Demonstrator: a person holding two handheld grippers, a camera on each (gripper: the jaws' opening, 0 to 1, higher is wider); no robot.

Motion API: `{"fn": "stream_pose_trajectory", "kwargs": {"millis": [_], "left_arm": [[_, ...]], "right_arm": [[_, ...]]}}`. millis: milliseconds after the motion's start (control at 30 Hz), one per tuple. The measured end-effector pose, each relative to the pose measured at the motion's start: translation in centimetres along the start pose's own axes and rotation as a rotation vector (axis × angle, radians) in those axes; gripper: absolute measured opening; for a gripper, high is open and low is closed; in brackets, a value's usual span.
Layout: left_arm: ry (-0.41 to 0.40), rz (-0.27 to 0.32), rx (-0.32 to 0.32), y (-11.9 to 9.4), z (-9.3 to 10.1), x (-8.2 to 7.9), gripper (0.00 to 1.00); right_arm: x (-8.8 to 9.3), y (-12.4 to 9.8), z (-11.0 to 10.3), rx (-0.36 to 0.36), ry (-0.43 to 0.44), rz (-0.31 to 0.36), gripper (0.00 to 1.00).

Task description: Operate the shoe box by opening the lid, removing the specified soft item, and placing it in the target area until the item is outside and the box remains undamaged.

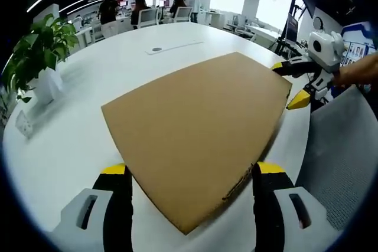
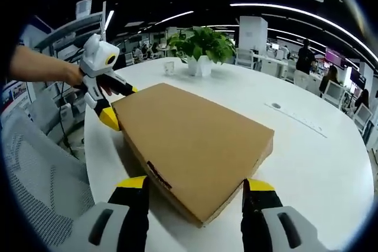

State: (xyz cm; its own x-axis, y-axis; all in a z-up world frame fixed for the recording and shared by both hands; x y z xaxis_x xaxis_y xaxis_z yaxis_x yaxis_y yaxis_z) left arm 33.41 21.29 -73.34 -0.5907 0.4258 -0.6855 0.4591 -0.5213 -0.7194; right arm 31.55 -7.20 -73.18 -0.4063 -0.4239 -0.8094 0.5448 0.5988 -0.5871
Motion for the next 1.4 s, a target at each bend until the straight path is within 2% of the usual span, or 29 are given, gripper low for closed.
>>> {"fn": "stream_pose_trajectory", "kwargs": {"millis": [200,633,1133,1400], "left_arm": [[-0.002,-0.019,-0.005,-0.2,0.5,0.0,0.87],[-0.050,0.013,0.006,-1.1,0.9,-0.7,0.88],[-0.084,0.072,0.001,-2.2,1.4,-1.6,0.93],[-0.099,0.111,-0.008,-2.9,1.3,-2.1,0.93]], "right_arm": [[0.1,0.0,0.0,-0.002,-0.003,0.005,0.60],[-0.7,-0.8,0.0,0.004,0.026,0.044,0.59],[-2.3,-2.1,-0.2,-0.004,0.087,0.098,0.61],[-3.1,-2.5,-0.1,-0.010,0.066,0.109,0.63]]}}
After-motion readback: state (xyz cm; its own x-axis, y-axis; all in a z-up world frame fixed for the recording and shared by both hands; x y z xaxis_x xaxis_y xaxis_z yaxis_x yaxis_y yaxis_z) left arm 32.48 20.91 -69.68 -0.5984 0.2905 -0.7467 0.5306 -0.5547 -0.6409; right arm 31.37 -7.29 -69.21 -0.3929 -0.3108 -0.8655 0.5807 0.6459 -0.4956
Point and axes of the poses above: the point that each gripper's makers call its tool centre point, and the gripper's own axes: y roughly forward along the fingers, z roughly to its right, x roughly out of its underside, the point moved 8 cm from there along -y, roughly backward along the fingers, and after that the axes turned 1 degree about z, right-handed, at the moved point
